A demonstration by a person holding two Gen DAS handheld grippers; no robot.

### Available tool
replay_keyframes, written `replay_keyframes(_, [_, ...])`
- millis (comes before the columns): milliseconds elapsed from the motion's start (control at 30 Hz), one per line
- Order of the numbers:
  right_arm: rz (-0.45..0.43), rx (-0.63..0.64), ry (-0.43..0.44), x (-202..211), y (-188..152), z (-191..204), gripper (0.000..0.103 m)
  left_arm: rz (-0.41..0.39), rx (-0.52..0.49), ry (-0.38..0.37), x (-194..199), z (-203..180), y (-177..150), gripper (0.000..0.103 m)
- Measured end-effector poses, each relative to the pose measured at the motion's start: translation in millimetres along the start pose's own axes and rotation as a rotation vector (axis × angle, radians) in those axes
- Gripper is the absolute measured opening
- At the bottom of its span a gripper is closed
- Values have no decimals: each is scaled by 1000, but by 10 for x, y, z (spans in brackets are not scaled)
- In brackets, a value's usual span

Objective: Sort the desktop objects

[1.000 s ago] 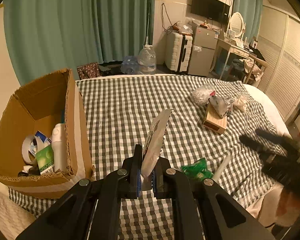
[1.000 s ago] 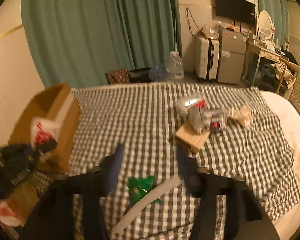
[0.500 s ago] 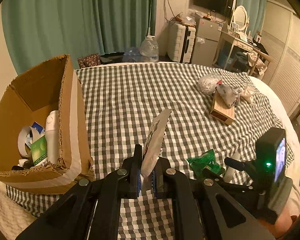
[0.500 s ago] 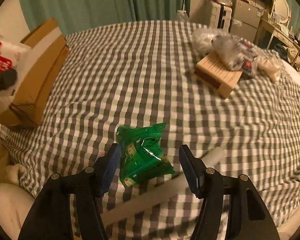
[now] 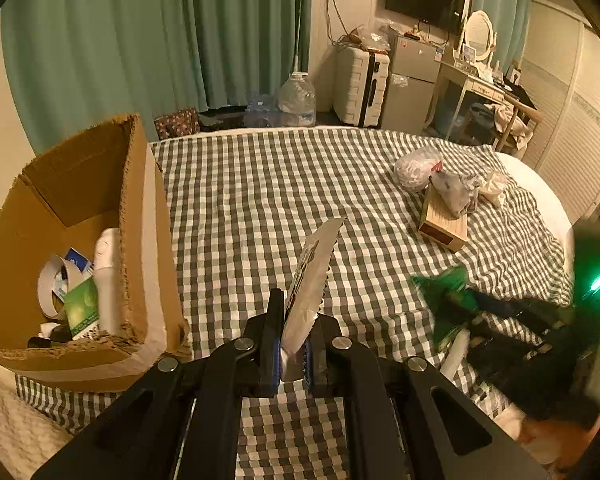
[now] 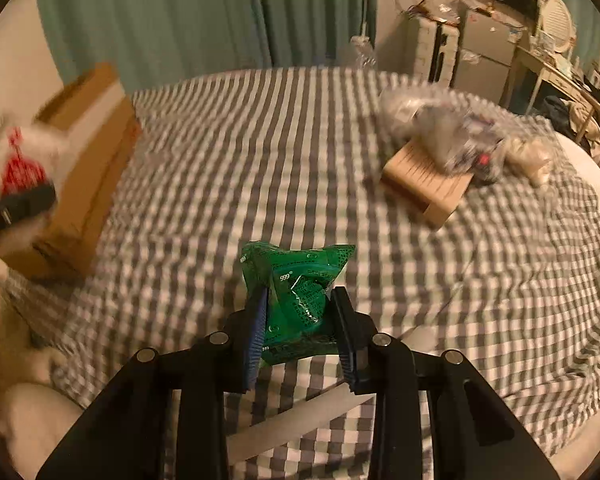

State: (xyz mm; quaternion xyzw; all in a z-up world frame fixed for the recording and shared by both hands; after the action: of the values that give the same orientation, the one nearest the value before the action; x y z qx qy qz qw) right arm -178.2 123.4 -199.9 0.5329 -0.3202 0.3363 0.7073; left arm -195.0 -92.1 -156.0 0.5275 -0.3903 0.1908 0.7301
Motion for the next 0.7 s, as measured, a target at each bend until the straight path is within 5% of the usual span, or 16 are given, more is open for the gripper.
replay_keyframes(433, [-250, 85, 90, 1416, 527, 689, 31, -121, -38, 7, 729, 348, 474, 7])
replay_keyframes(700, [-310, 161, 183, 1801, 625, 1306, 31, -149, -6, 71, 1032, 861, 460, 7])
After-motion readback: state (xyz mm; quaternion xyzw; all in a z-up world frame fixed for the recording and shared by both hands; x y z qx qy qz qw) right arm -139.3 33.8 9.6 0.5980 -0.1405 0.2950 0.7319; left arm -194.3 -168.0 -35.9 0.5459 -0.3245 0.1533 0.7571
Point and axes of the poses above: each gripper's, at about its wrist camera, not at the fingertips, and x roughly against the way its jaws point, z to its left, y to its top, the point moved 1 cm from there along -x, roughly the way its jaws point, and after that the axes turned 15 degrees about -x, right-handed, at the moved point
